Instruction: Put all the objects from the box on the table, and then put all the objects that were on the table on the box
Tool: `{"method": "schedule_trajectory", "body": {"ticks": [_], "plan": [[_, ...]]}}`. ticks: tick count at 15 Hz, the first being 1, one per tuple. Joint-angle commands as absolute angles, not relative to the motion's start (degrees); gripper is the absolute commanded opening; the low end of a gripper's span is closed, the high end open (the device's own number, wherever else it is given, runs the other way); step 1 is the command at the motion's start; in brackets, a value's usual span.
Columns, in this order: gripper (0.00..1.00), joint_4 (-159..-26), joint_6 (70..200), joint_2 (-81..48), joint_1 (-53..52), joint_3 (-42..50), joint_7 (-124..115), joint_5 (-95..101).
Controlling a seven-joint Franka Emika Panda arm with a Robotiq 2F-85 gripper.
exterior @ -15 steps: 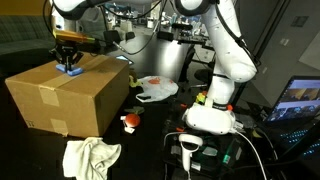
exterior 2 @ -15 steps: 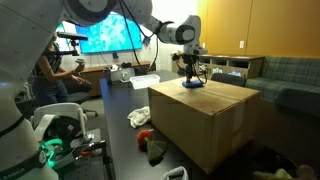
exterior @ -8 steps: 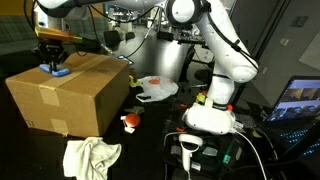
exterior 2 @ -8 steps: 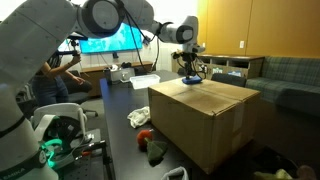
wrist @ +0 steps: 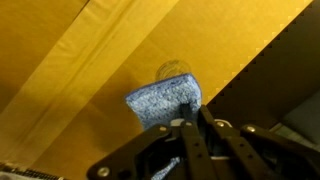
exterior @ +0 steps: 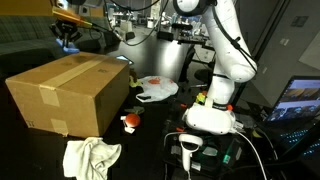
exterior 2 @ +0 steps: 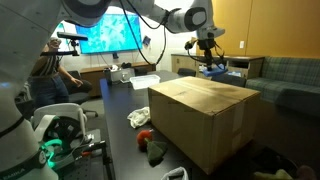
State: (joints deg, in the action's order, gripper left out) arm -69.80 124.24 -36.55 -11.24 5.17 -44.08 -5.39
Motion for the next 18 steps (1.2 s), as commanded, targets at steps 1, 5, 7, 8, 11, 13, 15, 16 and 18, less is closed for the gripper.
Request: {"method": "schedule_trajectory", "body": {"ticks": [1,5,7,8,11,13,15,16,18], "plan": [[0.10,-83.72,130.72,-28.14,-8.40,8.31,-50.02,-3.65],[0.10,-93.71,134.04,-25.97,-4.19,11.73,-55.86,-3.57],[0.10,-96.41,134.43,-26.62,-2.31,13.08,-59.21,-3.98],[0.10,-97.59,134.78,-26.90,-1.21,13.36,-60.50,-4.78],[0.10,-100.25,137.37,-25.43,2.03,12.70,-62.01,-7.43],[0.10,-102.10,139.25,-24.29,4.33,11.28,-59.26,-10.57],[0.10,-103.60,141.24,-23.50,7.25,8.75,-53.84,-16.19],[0.09,-104.08,141.75,-23.52,8.24,8.08,-52.67,-19.00],[0.10,-104.83,141.97,-23.36,10.58,6.64,-48.67,-24.84]]}}
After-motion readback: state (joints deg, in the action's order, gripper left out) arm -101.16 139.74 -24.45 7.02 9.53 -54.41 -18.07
